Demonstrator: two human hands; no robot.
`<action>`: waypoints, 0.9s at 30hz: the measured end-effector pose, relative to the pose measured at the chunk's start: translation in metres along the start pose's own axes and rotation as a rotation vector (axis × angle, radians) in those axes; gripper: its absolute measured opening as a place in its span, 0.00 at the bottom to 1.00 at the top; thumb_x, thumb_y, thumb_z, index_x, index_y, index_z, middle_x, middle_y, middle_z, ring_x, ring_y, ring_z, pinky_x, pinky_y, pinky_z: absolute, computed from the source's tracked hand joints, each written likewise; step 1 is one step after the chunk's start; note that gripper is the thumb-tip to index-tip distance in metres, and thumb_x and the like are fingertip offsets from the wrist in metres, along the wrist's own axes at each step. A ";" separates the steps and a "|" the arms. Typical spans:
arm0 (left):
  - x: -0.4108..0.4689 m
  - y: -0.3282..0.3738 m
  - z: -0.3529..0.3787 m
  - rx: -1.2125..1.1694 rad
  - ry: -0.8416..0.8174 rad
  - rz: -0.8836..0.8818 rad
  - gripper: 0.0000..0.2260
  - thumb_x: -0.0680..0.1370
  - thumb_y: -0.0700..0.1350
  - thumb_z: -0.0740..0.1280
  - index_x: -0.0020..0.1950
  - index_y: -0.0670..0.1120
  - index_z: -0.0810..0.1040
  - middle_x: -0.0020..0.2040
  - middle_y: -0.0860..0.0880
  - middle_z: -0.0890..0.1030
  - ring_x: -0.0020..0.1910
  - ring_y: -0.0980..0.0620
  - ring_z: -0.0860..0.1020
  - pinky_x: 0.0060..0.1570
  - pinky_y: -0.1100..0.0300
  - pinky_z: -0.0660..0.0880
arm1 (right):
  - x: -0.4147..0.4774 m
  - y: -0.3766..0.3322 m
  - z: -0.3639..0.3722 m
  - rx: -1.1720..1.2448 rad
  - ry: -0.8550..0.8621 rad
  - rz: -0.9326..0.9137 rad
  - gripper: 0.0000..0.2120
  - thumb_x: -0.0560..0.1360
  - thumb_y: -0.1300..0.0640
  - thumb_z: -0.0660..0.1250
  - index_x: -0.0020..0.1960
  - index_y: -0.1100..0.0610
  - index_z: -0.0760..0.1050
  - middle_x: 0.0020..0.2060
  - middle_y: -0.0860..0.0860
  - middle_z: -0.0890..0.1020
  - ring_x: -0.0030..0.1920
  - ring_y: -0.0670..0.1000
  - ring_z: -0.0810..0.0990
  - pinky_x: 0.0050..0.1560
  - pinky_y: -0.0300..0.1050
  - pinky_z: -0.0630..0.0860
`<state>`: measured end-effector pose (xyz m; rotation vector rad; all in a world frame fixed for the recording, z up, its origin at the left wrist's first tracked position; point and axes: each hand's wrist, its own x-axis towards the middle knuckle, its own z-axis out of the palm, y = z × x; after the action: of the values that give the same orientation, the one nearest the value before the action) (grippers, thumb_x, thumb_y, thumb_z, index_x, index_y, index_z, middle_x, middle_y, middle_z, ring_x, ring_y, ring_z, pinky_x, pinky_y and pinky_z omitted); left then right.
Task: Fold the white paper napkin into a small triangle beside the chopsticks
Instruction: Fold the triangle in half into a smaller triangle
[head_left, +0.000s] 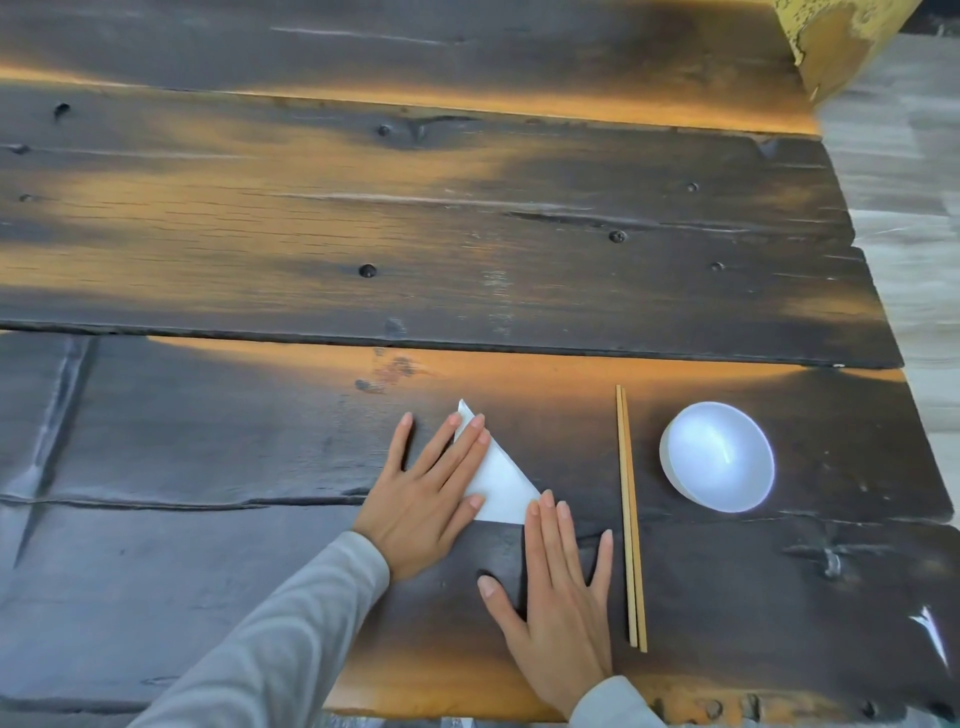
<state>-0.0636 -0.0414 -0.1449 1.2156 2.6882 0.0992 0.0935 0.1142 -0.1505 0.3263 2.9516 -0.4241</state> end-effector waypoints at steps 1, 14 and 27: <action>0.003 -0.002 0.000 0.006 -0.017 -0.008 0.28 0.84 0.56 0.51 0.81 0.44 0.56 0.82 0.47 0.56 0.81 0.46 0.54 0.73 0.31 0.56 | 0.000 0.000 -0.001 0.000 -0.012 -0.001 0.40 0.81 0.31 0.49 0.82 0.58 0.54 0.83 0.52 0.55 0.82 0.51 0.52 0.78 0.66 0.44; 0.006 -0.002 0.006 0.031 -0.071 -0.043 0.29 0.83 0.56 0.45 0.81 0.44 0.54 0.82 0.45 0.53 0.81 0.44 0.52 0.73 0.29 0.56 | 0.041 -0.058 -0.009 0.047 -0.028 -0.101 0.40 0.82 0.31 0.48 0.81 0.60 0.57 0.82 0.54 0.55 0.82 0.54 0.54 0.76 0.67 0.46; 0.005 -0.003 0.006 -0.021 -0.017 -0.061 0.28 0.84 0.57 0.45 0.82 0.47 0.50 0.83 0.45 0.48 0.82 0.48 0.48 0.74 0.32 0.53 | 0.022 -0.010 -0.019 -0.046 -0.111 0.037 0.40 0.81 0.31 0.51 0.81 0.58 0.59 0.81 0.52 0.59 0.80 0.54 0.58 0.77 0.59 0.44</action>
<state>-0.0679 -0.0393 -0.1514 1.1226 2.7002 0.1077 0.0674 0.1149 -0.1333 0.3400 2.8378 -0.3573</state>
